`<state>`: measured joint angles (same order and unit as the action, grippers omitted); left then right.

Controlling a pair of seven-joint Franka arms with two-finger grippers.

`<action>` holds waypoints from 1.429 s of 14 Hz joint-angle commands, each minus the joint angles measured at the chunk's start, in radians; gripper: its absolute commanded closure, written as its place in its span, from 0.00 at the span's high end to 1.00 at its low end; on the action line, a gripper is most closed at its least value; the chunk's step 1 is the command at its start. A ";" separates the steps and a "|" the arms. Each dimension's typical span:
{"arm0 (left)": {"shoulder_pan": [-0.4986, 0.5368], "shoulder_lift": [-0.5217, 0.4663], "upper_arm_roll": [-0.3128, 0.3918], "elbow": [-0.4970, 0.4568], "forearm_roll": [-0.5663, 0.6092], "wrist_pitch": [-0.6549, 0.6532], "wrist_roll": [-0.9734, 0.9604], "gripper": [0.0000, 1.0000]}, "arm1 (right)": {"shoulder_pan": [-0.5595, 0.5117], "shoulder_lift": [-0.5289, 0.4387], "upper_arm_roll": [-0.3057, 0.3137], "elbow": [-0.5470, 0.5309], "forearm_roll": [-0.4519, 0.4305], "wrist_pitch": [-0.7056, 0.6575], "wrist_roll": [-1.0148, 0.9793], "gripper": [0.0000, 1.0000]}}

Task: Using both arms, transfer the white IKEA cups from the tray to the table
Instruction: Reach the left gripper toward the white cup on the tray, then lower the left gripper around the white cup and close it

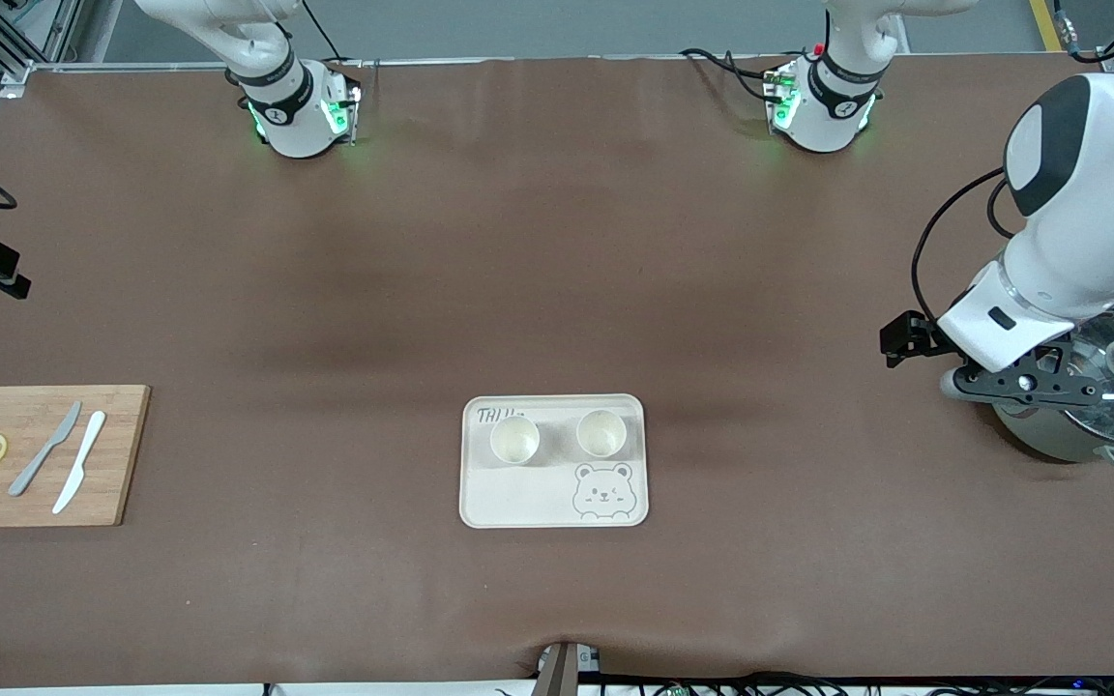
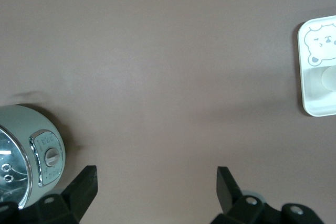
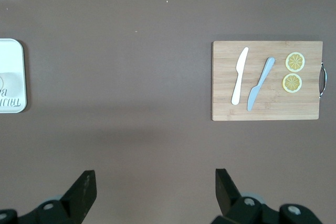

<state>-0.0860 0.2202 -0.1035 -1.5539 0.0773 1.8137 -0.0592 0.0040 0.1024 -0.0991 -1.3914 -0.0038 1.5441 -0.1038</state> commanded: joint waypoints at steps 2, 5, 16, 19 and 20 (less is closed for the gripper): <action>-0.001 -0.002 -0.002 0.003 -0.013 0.010 -0.027 1.00 | -0.001 0.008 0.004 0.020 -0.010 -0.006 0.004 1.00; -0.021 0.028 -0.005 0.006 -0.034 0.035 -0.028 1.00 | -0.001 0.008 0.004 0.020 -0.010 -0.006 0.004 1.00; -0.277 0.453 0.008 0.248 -0.093 0.306 -0.425 1.00 | -0.001 0.008 0.005 0.022 -0.010 -0.006 0.004 1.00; -0.313 0.493 -0.001 0.247 -0.097 0.381 -0.473 1.00 | -0.001 0.008 0.004 0.022 -0.010 -0.006 0.004 1.00; -0.325 0.507 -0.001 0.247 -0.097 0.388 -0.496 1.00 | -0.001 0.008 0.005 0.020 -0.010 -0.006 0.004 1.00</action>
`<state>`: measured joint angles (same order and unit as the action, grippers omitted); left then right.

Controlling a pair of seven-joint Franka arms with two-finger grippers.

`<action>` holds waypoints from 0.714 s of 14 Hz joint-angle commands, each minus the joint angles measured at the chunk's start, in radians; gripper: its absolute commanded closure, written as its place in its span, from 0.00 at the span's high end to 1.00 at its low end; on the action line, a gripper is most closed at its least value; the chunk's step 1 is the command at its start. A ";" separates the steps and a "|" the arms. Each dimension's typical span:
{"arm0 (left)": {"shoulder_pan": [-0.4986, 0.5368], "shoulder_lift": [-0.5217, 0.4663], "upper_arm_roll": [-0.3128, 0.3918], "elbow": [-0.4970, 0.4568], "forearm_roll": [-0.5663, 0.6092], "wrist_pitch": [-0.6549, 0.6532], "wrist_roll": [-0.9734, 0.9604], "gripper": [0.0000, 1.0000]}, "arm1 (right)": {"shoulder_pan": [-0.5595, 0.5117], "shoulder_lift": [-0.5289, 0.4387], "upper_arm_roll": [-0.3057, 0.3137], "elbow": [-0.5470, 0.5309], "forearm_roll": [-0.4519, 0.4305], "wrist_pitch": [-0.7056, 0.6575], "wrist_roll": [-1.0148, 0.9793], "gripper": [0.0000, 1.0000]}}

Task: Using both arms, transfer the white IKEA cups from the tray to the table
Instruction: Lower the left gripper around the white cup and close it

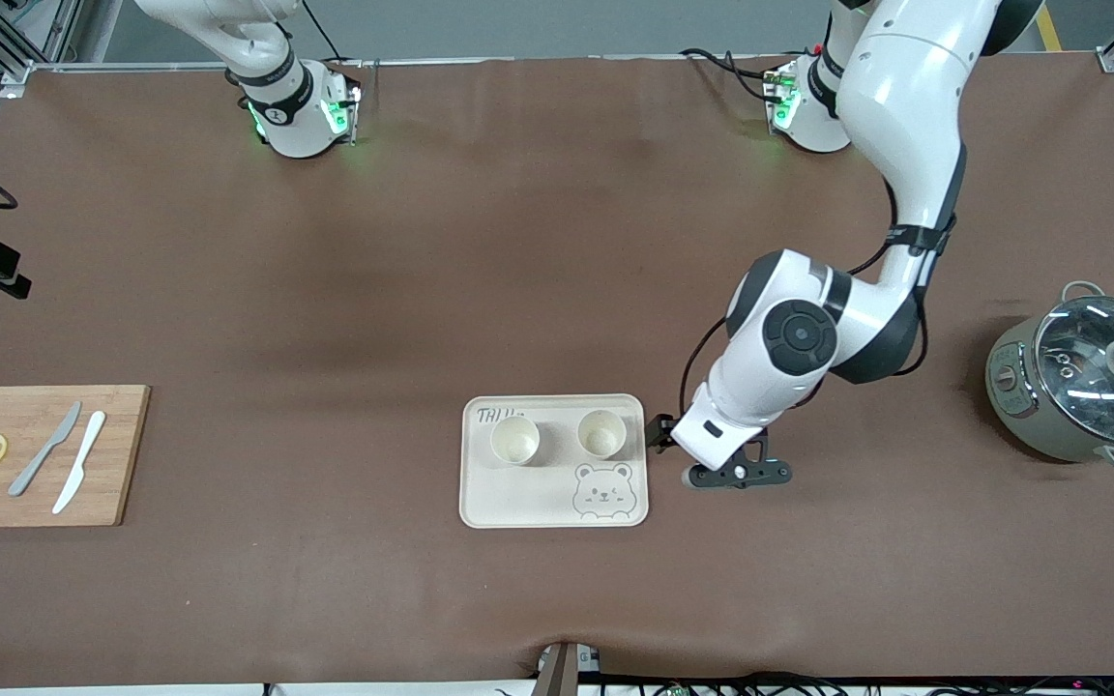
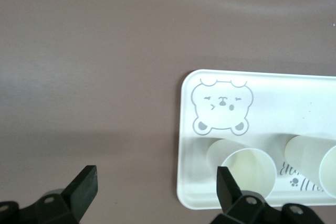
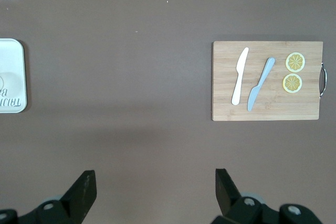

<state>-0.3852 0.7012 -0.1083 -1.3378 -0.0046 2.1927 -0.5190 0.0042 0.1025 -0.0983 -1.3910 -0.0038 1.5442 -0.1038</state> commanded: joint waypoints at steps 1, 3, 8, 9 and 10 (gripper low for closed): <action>-0.038 0.034 0.004 0.031 -0.015 0.022 -0.051 1.00 | -0.001 0.008 0.003 0.020 -0.010 -0.006 0.004 1.00; -0.064 0.055 0.004 0.029 -0.015 0.033 -0.075 1.00 | -0.001 0.008 0.003 0.020 -0.010 -0.006 0.004 1.00; -0.118 0.103 0.009 0.025 -0.005 0.035 -0.118 1.00 | -0.001 0.008 0.003 0.020 -0.010 -0.006 0.004 1.00; -0.119 0.110 0.012 0.025 -0.005 0.036 -0.118 1.00 | -0.001 0.008 0.003 0.020 -0.010 -0.006 0.004 1.00; -0.126 0.122 0.013 0.025 -0.003 0.047 -0.118 1.00 | -0.001 0.008 0.003 0.021 -0.010 -0.006 0.004 1.00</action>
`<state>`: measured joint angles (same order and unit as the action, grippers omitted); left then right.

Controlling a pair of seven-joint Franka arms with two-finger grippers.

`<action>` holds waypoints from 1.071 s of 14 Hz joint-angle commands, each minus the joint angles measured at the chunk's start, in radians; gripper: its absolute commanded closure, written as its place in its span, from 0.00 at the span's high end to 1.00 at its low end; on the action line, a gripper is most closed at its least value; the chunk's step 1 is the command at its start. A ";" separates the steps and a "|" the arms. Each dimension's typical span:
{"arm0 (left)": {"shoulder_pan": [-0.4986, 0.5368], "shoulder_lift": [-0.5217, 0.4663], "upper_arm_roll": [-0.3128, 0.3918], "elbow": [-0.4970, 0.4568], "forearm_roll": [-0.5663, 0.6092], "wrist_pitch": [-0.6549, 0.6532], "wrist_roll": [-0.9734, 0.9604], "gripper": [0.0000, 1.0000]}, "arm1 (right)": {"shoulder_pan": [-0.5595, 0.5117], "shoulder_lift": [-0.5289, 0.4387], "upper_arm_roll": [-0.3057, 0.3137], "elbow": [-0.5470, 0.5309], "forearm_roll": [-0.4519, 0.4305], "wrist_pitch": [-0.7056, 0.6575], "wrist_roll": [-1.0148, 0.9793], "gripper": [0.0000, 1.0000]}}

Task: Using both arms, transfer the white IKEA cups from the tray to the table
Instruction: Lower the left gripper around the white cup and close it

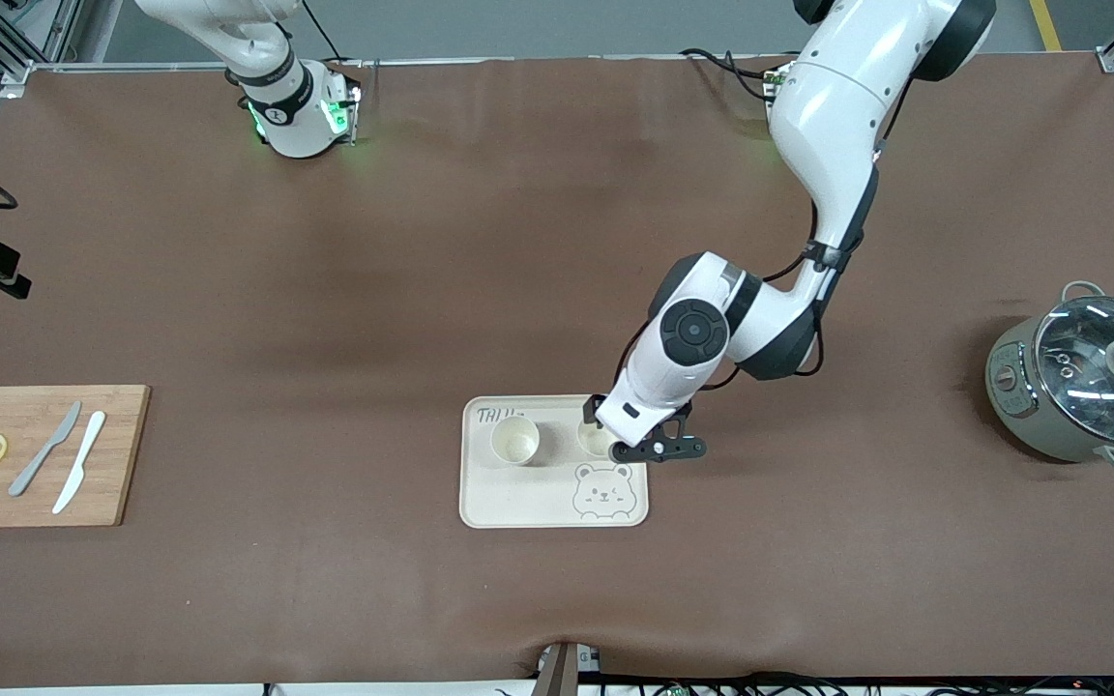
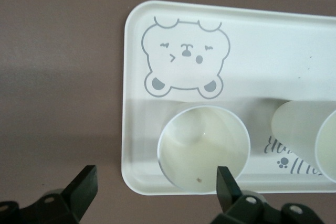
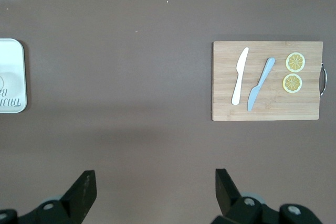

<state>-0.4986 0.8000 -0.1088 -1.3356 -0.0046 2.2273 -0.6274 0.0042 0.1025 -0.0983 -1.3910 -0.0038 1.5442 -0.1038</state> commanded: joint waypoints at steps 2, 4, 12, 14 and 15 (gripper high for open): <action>-0.017 0.039 0.014 0.021 0.005 0.049 -0.015 1.00 | -0.001 0.008 0.003 0.020 -0.010 -0.006 0.004 1.00; -0.017 0.047 0.014 0.019 0.014 0.058 -0.021 1.00 | -0.001 0.008 0.005 0.020 -0.010 -0.006 0.004 1.00; -0.015 0.088 0.014 0.019 0.069 0.106 -0.021 1.00 | -0.001 0.008 0.005 0.020 -0.010 -0.006 0.004 1.00; -0.017 0.093 0.014 0.019 0.068 0.112 -0.031 1.00 | 0.000 0.008 0.005 0.020 -0.010 -0.006 0.004 1.00; -0.017 0.097 0.012 0.019 0.057 0.121 -0.069 0.35 | 0.000 0.008 0.005 0.020 -0.010 -0.006 0.004 1.00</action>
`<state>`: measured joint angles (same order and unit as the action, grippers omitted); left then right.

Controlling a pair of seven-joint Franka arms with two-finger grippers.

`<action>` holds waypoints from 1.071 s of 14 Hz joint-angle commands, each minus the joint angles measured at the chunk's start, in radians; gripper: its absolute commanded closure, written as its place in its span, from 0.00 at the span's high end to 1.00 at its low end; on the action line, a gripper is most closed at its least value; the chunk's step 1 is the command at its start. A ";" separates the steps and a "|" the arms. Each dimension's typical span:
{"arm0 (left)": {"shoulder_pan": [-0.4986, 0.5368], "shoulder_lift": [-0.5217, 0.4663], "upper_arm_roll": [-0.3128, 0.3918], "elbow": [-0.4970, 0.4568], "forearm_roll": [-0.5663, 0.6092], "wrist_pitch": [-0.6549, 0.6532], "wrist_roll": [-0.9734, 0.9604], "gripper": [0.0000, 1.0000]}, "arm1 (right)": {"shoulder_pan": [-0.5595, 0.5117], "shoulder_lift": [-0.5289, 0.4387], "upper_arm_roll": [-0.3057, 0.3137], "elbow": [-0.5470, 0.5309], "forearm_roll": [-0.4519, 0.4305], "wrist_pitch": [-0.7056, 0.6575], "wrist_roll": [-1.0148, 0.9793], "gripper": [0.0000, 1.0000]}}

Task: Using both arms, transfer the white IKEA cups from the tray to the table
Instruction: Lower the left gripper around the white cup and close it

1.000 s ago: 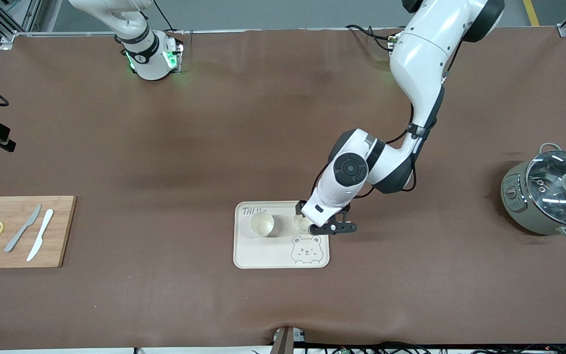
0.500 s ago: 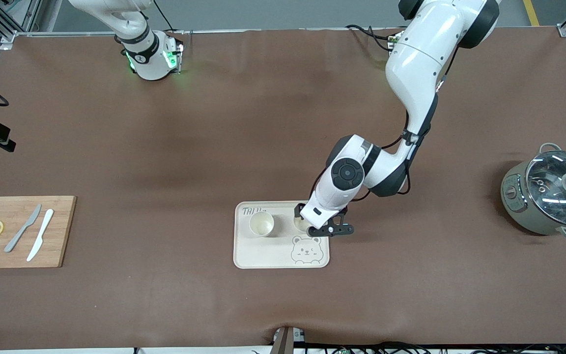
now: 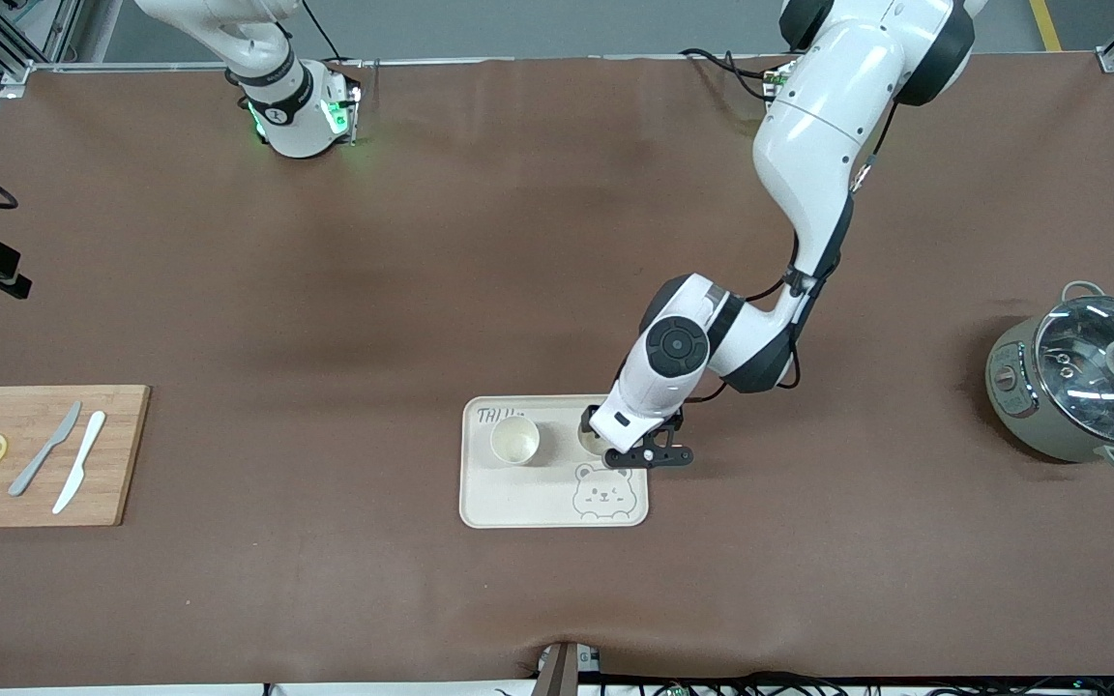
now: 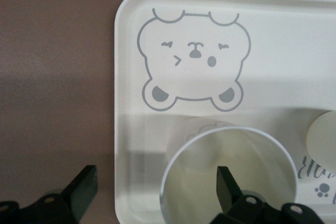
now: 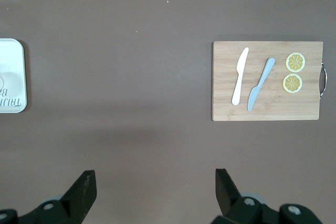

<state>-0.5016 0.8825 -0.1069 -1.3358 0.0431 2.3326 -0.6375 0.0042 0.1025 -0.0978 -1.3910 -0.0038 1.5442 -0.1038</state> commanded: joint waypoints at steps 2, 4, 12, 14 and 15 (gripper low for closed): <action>-0.014 0.021 0.010 0.020 0.021 0.019 -0.120 0.00 | 0.000 0.008 0.004 0.020 -0.010 -0.006 0.004 1.00; -0.020 0.019 0.012 0.020 0.021 0.019 -0.123 0.00 | 0.000 0.009 0.004 0.020 -0.008 -0.006 0.004 1.00; -0.006 -0.034 0.012 0.020 0.021 0.005 -0.129 0.00 | 0.002 0.011 0.006 0.020 -0.004 -0.004 0.004 1.00; 0.043 -0.123 0.012 0.009 0.024 -0.129 -0.113 0.00 | 0.002 0.009 0.006 0.020 -0.005 -0.006 -0.004 1.00; 0.070 -0.179 0.007 0.007 0.023 -0.238 -0.064 0.00 | 0.002 0.009 0.006 0.021 -0.007 -0.006 -0.005 1.00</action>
<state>-0.4824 0.8311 -0.0962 -1.2977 0.0445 2.2532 -0.7350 0.0049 0.1042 -0.0942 -1.3909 -0.0038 1.5443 -0.1041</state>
